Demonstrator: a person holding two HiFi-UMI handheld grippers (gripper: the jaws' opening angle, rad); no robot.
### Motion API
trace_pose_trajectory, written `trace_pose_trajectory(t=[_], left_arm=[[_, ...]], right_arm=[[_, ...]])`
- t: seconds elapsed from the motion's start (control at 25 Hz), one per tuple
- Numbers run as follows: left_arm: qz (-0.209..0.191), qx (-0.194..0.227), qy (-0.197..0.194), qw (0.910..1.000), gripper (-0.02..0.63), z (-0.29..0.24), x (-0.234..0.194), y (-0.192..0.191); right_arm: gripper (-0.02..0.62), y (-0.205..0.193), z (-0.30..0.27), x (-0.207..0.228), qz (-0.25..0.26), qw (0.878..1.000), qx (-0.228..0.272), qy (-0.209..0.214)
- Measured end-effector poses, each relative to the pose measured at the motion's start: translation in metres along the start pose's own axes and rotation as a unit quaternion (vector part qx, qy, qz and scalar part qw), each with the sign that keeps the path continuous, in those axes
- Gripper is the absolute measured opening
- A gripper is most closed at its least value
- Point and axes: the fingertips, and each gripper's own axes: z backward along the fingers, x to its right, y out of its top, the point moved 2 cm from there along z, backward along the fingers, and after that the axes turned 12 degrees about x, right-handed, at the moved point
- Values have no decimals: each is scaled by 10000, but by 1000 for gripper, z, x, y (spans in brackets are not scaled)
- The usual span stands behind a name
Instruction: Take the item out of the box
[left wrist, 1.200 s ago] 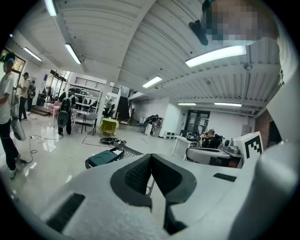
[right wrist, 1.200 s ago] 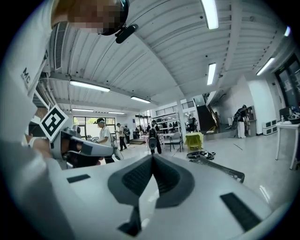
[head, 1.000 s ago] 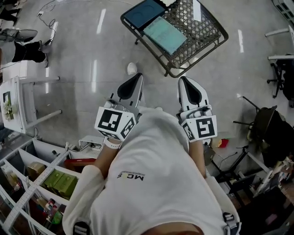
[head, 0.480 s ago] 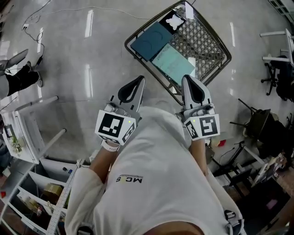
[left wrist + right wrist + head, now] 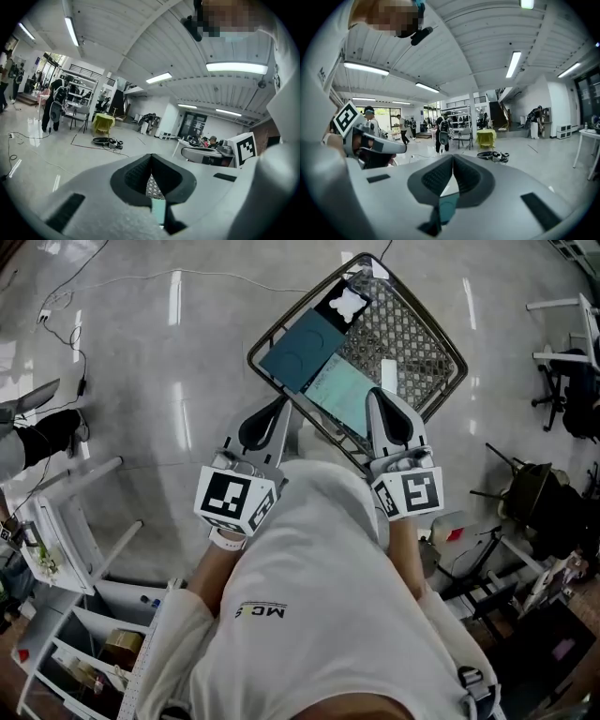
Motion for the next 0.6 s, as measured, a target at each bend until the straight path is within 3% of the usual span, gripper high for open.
trace_pose_trajectory(t=[0.28, 0.6], left_arm=[[41, -239, 16, 9997, 25, -39, -13, -11], [-88, -478, 252, 9985, 25, -83, -34, -39]], right_arm=[[18, -18, -35, 40, -24, 9997, -184, -167], [61, -82, -102, 93, -193, 9975, -660, -143]])
